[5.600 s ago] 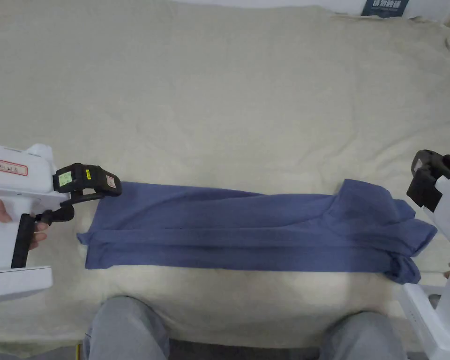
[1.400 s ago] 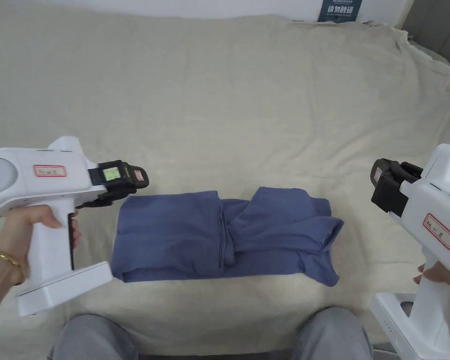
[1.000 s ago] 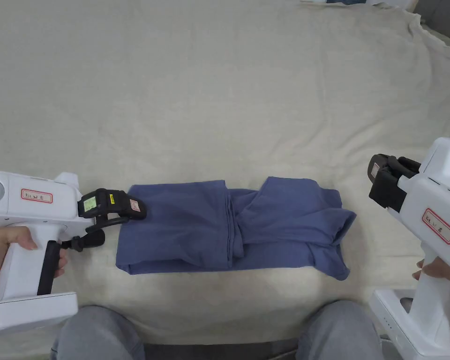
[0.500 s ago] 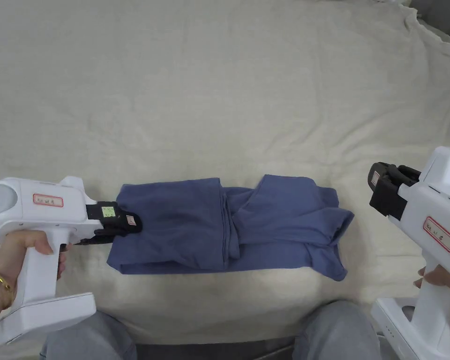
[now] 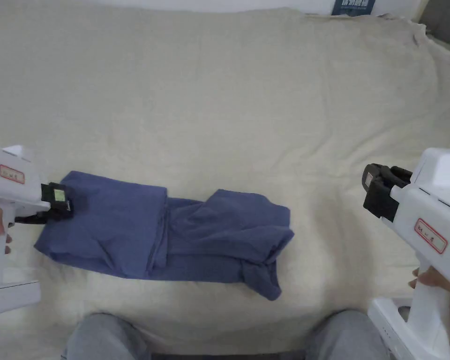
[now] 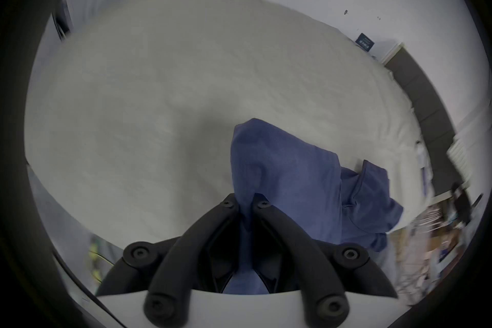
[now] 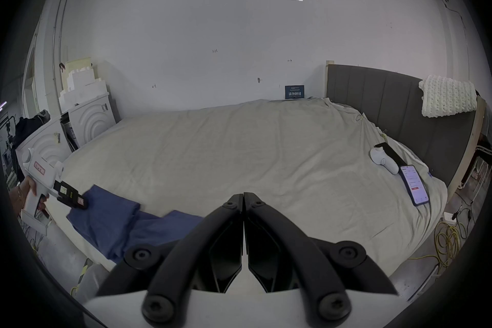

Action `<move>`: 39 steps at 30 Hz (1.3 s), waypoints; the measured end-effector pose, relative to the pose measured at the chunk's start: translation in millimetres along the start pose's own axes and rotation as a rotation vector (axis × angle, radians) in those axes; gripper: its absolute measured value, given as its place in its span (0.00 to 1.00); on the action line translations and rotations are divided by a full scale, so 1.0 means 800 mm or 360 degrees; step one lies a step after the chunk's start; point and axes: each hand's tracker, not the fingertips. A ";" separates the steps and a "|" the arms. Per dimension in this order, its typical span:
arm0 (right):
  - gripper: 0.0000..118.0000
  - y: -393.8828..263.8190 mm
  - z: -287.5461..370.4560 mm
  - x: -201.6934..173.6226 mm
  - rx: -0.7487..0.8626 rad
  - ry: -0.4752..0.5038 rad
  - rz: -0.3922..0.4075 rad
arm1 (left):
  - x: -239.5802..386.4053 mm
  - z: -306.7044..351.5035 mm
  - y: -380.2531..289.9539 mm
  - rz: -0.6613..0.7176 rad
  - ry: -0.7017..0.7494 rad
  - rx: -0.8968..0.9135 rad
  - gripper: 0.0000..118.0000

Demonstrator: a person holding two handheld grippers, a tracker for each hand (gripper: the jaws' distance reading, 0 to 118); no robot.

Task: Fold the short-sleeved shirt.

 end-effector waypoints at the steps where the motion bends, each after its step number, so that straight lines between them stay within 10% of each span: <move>1: 0.00 0.000 0.000 0.000 0.0003 0.0001 -0.0005 | 0.002 0.010 0.001 -0.0046 0.0031 0.0021 0.04; 12: 0.00 -0.004 0.018 0.006 0.0053 0.0011 -0.0069 | 0.155 0.080 -0.015 -0.0484 -0.0267 0.0062 0.04; 29: 0.00 -0.012 0.049 0.042 0.0087 -0.0089 -0.0126 | 0.361 -0.095 -0.090 -0.0648 -0.0309 -0.0320 0.05; 36: 0.00 -0.010 0.054 0.050 0.0081 -0.0117 -0.0125 | 0.357 -0.073 -0.083 -0.0514 -0.0603 -0.0359 0.86; 39: 0.00 -0.007 0.053 0.051 0.0083 -0.0117 -0.0122 | 0.334 -0.042 -0.063 -0.0417 -0.0776 -0.0212 0.87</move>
